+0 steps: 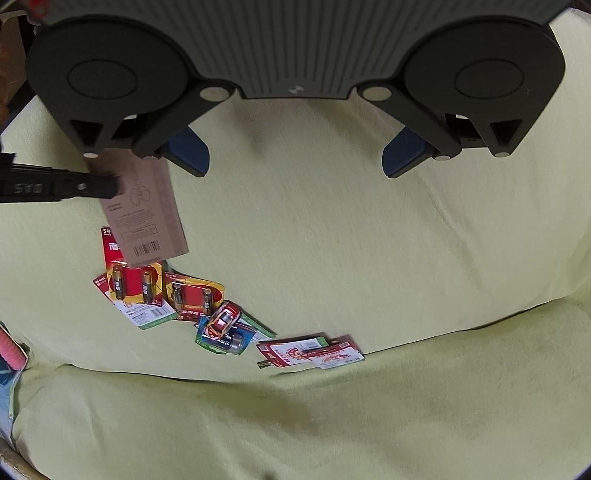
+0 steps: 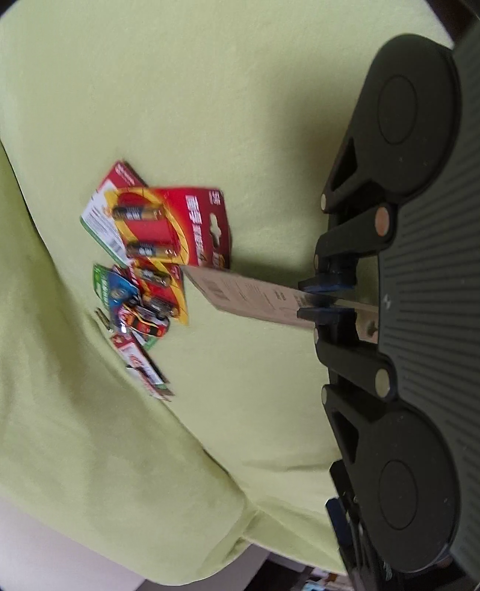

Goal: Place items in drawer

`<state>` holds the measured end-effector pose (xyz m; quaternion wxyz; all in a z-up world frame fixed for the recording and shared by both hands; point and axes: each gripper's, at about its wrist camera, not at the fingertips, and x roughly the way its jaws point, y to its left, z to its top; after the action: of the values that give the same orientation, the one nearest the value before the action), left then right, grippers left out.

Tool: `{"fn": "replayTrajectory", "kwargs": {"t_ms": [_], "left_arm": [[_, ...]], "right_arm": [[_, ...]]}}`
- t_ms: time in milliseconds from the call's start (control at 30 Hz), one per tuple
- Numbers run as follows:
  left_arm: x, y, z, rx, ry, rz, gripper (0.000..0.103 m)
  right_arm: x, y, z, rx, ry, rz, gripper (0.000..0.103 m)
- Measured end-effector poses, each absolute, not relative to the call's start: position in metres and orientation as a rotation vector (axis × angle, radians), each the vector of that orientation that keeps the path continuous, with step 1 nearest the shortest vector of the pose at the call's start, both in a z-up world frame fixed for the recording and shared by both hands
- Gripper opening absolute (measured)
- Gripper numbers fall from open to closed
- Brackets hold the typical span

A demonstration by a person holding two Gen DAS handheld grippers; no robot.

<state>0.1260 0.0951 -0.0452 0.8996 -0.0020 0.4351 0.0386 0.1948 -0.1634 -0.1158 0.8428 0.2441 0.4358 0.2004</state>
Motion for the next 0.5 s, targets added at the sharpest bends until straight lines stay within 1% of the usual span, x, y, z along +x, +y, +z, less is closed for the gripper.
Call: {"fn": "replayTrajectory", "kwargs": {"t_ms": [67, 233, 267, 367, 400, 433, 500], "left_arm": [[0.126, 0.097, -0.045, -0.004, 0.901, 0.090, 0.101], [0.125, 0.104, -0.044, -0.006, 0.898, 0.113, 0.101], [0.125, 0.106, -0.043, -0.007, 0.897, 0.116, 0.101], [0.122, 0.109, -0.039, -0.012, 0.884, 0.123, 0.101], [0.120, 0.111, -0.037, -0.014, 0.879, 0.127, 0.101], [0.119, 0.112, -0.036, -0.015, 0.875, 0.130, 0.101], [0.116, 0.116, -0.034, -0.018, 0.872, 0.140, 0.101]], "right_arm": [[0.193, -0.151, -0.109, 0.425, 0.884, 0.418, 0.008], [0.171, -0.107, -0.071, -0.062, 0.720, 0.479, 0.007], [0.166, -0.099, -0.067, -0.111, 0.712, 0.525, 0.007], [0.156, -0.088, -0.065, -0.091, 0.728, 0.655, 0.007], [0.154, -0.087, -0.067, -0.060, 0.742, 0.678, 0.012], [0.153, -0.087, -0.069, -0.026, 0.761, 0.683, 0.019], [0.152, -0.091, -0.074, 0.048, 0.784, 0.677, 0.024]]}}
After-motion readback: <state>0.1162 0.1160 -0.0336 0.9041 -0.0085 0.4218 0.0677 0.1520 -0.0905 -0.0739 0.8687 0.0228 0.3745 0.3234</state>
